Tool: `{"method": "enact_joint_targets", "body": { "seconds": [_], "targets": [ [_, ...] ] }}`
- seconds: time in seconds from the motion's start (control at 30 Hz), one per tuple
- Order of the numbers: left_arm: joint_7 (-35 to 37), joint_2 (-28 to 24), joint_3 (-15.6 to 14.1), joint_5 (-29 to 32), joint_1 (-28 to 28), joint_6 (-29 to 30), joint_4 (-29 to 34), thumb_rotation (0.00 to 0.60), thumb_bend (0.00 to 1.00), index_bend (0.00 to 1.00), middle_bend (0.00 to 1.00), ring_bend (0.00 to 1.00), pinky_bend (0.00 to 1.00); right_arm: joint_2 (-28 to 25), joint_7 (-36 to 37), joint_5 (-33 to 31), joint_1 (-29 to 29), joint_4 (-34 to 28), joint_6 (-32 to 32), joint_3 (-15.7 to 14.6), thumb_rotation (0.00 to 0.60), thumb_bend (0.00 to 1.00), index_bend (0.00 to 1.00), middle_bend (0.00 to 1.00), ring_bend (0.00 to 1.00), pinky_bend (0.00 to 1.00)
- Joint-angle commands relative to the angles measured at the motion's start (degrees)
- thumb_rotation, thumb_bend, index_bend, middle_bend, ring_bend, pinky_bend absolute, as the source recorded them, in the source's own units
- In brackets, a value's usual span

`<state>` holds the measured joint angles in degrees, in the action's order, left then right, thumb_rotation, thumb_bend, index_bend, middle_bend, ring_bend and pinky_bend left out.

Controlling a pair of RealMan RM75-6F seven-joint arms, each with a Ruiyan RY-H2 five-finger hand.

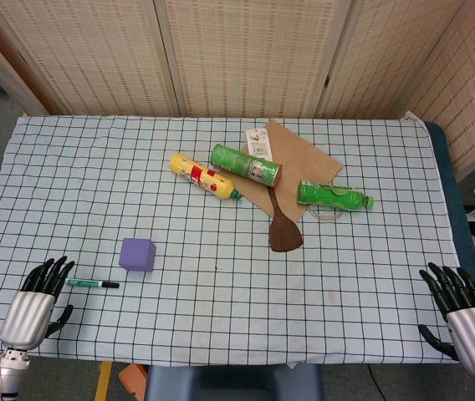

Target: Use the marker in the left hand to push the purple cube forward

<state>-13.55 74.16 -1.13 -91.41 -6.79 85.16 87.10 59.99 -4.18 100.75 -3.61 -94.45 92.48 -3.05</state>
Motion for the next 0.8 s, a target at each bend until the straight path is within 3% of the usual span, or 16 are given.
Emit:
{"method": "enact_joint_targets", "body": {
  "seconds": [0.03, 0.23, 0.3, 0.4, 0.43, 0.57, 0.8],
  "targets": [
    [-1.3, 0.6, -0.3, 1.2, -0.4, -2.1, -0.1, 0.600, 0.36, 0.00, 0.00, 0.00, 0.16, 0.1, 0.0, -0.1, 0.0, 0.0, -0.1, -0.1, 0.600, 0.13, 0.00, 0.00, 0.00, 0.00],
    [-4.6, 2.6, -0.1, 1.7, -2.2, -5.6, -2.9, 0.600, 0.38, 0.00, 0.01, 0.03, 0.24, 0.1, -0.3, -1.1, -0.2, 0.2, 0.3, 0.3, 0.600, 0.13, 0.00, 0.00, 0.00, 0.00],
    [-6.1, 4.8, 0.4, 1.5, -3.0, -6.1, -6.7, 0.600, 0.38, 0.03, 0.08, 0.14, 0.40, 0.0, -0.2, -1.3, -0.2, 0.1, 0.0, 0.2, 0.600, 0.13, 0.00, 0.00, 0.00, 0.00],
    [-6.8, 8.0, 1.1, 2.0, -4.5, -8.0, -12.1, 0.600, 0.38, 0.13, 0.24, 0.43, 0.73, 0.0, -0.5, -1.5, 0.0, -0.1, -0.7, 0.0, 0.600, 0.13, 0.00, 0.00, 0.00, 0.00],
    [-6.8, 8.8, 1.3, 2.2, -5.0, -8.7, -13.6, 0.600, 0.38, 0.17, 0.28, 0.51, 0.79, 0.1, -0.7, -1.6, 0.2, -0.2, -1.0, -0.1, 0.600, 0.13, 0.00, 0.00, 0.00, 0.00],
    [-6.9, 11.4, 2.2, 3.2, -7.0, -11.3, -19.7, 0.600, 0.38, 0.27, 0.39, 0.64, 0.88, 0.5, -2.2, -2.1, 0.9, -0.7, -2.8, -0.1, 0.600, 0.13, 0.00, 0.00, 0.00, 0.00],
    [-3.8, 13.1, 2.3, 3.1, -8.3, -12.5, -24.2, 0.600, 0.38, 0.36, 0.47, 0.69, 0.91, 1.0, -4.1, -2.7, 1.3, -1.1, -4.1, -0.2, 0.600, 0.13, 0.00, 0.00, 0.00, 0.00]
  ]
}}
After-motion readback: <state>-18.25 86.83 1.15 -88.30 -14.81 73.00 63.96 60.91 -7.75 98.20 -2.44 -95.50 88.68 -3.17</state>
